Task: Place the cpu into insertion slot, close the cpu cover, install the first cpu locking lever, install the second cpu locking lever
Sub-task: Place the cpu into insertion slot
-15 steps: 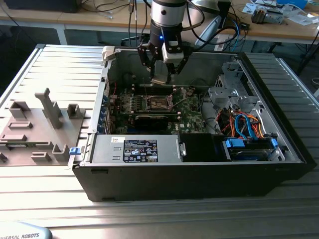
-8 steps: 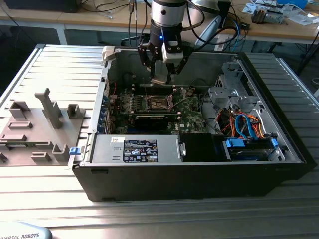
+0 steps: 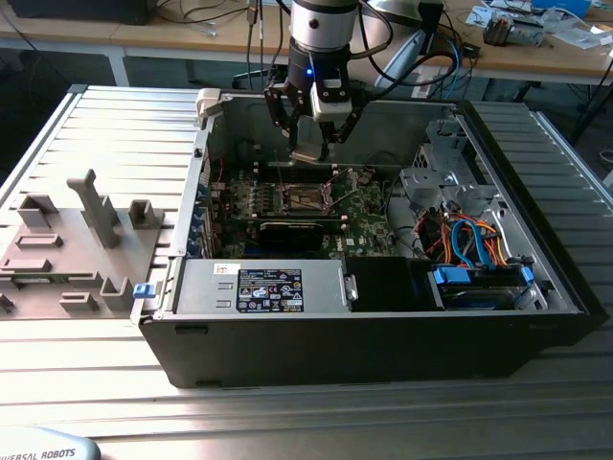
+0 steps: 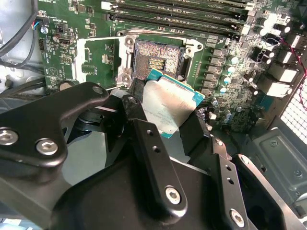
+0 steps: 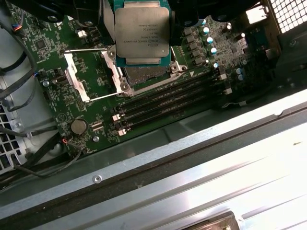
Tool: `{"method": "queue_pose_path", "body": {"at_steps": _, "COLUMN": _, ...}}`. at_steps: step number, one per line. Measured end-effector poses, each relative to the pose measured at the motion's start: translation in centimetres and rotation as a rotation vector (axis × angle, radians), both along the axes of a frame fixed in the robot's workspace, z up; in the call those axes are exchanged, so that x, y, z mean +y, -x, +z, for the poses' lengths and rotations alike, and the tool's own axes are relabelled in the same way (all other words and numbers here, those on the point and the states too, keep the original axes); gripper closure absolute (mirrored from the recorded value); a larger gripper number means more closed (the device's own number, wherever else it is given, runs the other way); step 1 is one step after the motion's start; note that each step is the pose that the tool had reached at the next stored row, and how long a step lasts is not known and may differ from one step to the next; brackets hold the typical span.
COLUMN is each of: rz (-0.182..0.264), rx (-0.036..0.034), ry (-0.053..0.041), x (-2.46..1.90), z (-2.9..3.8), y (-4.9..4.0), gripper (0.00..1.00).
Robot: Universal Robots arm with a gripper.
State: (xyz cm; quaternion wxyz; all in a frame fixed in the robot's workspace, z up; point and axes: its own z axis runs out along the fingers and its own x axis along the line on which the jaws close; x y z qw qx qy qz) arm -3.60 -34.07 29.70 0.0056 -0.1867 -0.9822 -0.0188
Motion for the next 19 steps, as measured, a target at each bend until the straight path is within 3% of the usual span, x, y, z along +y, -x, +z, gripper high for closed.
{"method": "queue_pose_path", "body": {"at_steps": 19, "rz": -0.023, "rx": -0.0001, "ry": 0.0000, "x": 0.00, "z": 0.00, "y": 0.00, "gripper": 0.46}}
